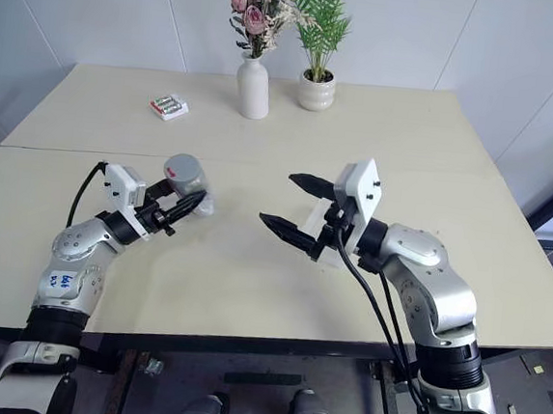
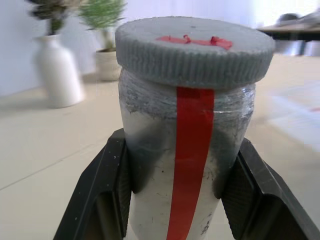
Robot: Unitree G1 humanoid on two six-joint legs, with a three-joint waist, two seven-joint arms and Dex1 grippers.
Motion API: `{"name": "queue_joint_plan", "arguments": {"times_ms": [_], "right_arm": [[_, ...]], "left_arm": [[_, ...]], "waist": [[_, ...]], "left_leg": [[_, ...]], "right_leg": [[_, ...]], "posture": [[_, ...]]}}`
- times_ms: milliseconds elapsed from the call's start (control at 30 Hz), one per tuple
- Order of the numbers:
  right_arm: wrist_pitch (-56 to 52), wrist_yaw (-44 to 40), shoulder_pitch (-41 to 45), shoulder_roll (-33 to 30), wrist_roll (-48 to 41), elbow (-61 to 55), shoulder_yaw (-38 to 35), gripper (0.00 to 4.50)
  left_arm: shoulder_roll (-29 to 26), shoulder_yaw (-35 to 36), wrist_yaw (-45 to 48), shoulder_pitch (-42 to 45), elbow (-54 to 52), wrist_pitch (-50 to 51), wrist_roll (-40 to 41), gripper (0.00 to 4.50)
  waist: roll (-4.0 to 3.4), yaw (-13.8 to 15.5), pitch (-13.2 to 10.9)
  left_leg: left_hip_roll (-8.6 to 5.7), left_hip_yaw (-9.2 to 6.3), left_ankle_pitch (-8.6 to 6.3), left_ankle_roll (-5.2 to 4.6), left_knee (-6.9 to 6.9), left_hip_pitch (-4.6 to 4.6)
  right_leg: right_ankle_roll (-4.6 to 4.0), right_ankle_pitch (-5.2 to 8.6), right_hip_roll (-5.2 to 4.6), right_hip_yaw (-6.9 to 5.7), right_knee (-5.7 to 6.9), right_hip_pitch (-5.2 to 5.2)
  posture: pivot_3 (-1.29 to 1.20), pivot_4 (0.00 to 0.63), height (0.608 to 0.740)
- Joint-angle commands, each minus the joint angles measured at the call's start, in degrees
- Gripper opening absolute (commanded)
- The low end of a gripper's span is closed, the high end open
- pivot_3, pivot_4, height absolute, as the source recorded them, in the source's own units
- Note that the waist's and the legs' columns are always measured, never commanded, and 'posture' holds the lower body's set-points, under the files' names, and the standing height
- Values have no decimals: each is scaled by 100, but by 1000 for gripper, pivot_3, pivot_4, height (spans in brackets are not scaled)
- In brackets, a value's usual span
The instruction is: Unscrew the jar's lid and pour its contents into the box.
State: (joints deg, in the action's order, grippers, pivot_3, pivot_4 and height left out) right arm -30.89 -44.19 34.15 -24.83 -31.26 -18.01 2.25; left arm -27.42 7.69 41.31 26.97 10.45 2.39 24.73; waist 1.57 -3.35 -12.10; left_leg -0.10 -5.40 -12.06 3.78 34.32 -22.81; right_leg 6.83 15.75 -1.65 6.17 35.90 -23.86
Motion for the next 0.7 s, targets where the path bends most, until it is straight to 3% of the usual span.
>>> {"name": "queue_joint_plan", "arguments": {"times_ms": [33, 400, 700], "right_arm": [[-429, 321, 346, 46, -12, -396, 192, 4500], [-1576, 1090, 1147, 330, 122, -454, 652, 4500], [-2330, 1891, 1470, 860, 339, -346, 837, 4500]], "left_arm": [[-68, -51, 364, -54, -756, 714, 526, 1978], [-185, -399, 1272, 187, -737, 1446, 485, 1978], [-41, -443, 1047, 358, -600, 1411, 195, 1978]], "waist": [[0, -1, 0], [0, 14, 0], [-1, 12, 0]], "left_leg": [[0, 2, 2, -1, 1, 3], [1, 2, 6, -5, -6, 0], [-1, -3, 5, -3, -10, -47]], "right_leg": [[-4, 2, 2, 1, -1, 1], [-13, 8, 2, 0, -23, 5], [-9, 5, -4, -3, 9, -57]], "posture": [[0, 150, 740], [0, 150, 740], [0, 150, 740]]}}
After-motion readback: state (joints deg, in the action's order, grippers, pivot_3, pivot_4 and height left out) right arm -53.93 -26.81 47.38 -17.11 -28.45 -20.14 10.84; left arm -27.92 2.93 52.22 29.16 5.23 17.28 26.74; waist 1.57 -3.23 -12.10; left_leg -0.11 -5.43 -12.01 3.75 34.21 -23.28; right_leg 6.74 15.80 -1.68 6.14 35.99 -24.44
